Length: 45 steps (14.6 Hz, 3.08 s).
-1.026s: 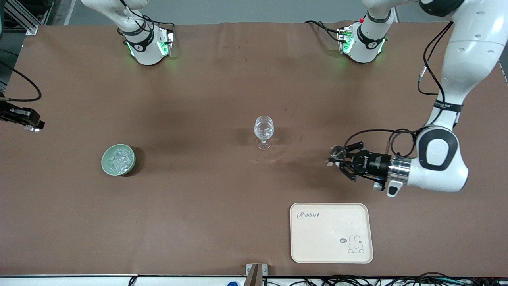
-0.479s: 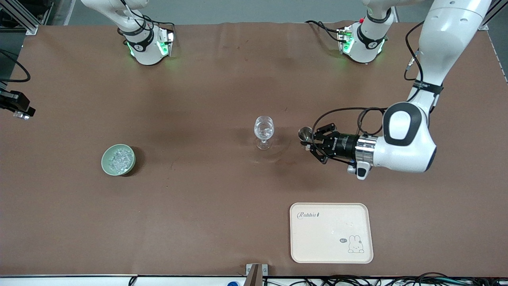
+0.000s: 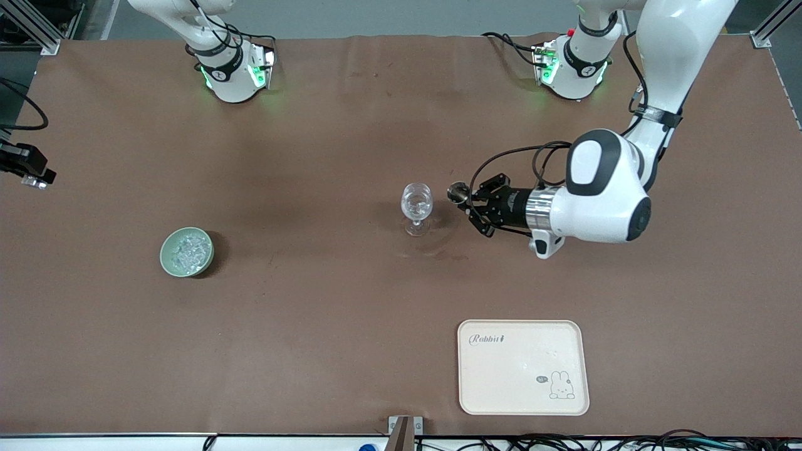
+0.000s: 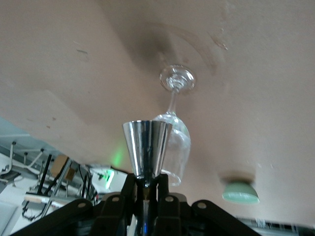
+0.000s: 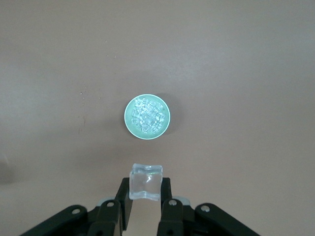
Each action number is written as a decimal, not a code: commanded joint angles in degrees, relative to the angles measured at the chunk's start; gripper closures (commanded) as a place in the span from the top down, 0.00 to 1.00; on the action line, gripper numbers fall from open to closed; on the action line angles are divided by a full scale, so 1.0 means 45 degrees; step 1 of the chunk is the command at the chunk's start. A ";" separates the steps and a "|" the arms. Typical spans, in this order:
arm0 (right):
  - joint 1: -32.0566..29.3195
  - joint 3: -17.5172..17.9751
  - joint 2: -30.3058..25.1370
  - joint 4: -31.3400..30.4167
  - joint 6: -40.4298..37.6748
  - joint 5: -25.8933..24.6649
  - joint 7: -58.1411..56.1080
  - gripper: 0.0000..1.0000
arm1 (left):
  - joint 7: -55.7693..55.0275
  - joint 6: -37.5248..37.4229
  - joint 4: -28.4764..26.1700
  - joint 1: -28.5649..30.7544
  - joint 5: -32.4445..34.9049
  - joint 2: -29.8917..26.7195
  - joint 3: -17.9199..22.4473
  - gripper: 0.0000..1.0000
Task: Pour wine and add ice with both arms
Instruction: 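Tilt the silver jigger over the wine glass with the left gripper, then move the ice cube over the glass while the left gripper withdraws the jigger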
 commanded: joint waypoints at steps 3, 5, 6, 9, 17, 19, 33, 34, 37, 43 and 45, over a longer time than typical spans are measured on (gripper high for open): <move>-0.0247 0.0106 -0.0433 -0.0195 -0.0179 0.0041 -0.0126 0.10 | -0.1497 0.0311 -0.0315 -0.0669 0.1185 -0.0499 0.0044 0.01; -0.0267 0.0106 -0.0433 -0.0195 -0.0199 0.0060 -0.0126 0.10 | -0.2101 0.0330 -0.0256 -0.0923 0.1594 -0.0499 0.0044 0.01; -0.0267 0.0106 -0.0433 -0.0196 -0.0179 0.0080 -0.0126 0.10 | -0.2356 0.0485 -0.0237 -0.1021 0.1828 -0.0499 0.0025 0.01; -0.0267 0.0106 -0.0433 -0.0196 -0.0160 0.0080 -0.0126 0.10 | -0.3156 0.0623 -0.0159 -0.1372 0.2220 -0.0422 0.0044 0.01; -0.0248 0.0203 -0.0433 -0.0156 -0.0665 0.0216 -0.0711 0.10 | -0.5129 0.1111 -0.0022 -0.2290 0.3976 -0.0285 0.0044 0.01; -0.0170 0.0203 -0.0550 -0.0176 -0.0726 0.0217 -0.0751 0.09 | -0.5657 0.1111 0.0212 -0.2331 0.4425 -0.0129 0.0044 0.01; 0.0416 0.0261 -0.0668 -0.0215 -0.0472 0.0217 -0.0693 0.10 | -0.3695 0.1014 0.0818 -0.2312 0.3167 0.0224 0.0024 0.01; 0.0764 0.0300 -0.0668 -0.0196 -0.0433 0.0197 -0.0616 0.10 | -0.2894 0.0975 0.0818 -0.2079 0.2327 0.0165 0.0044 0.01; 0.1545 0.0340 -0.0648 -0.0195 -0.0181 0.0217 -0.0401 0.09 | -0.1056 0.0975 0.0974 -0.1045 0.0840 0.0301 0.0044 0.01; 0.5528 0.0320 0.0091 -0.0196 0.1146 0.0197 0.5723 0.05 | 0.1173 0.0607 0.1558 0.2000 -0.1136 0.1002 0.0044 0.01; 0.6641 0.0320 0.0638 -0.0215 0.1771 0.0197 0.6958 0.03 | 0.2206 0.0312 0.1949 0.3054 -0.1332 0.1704 0.0025 0.01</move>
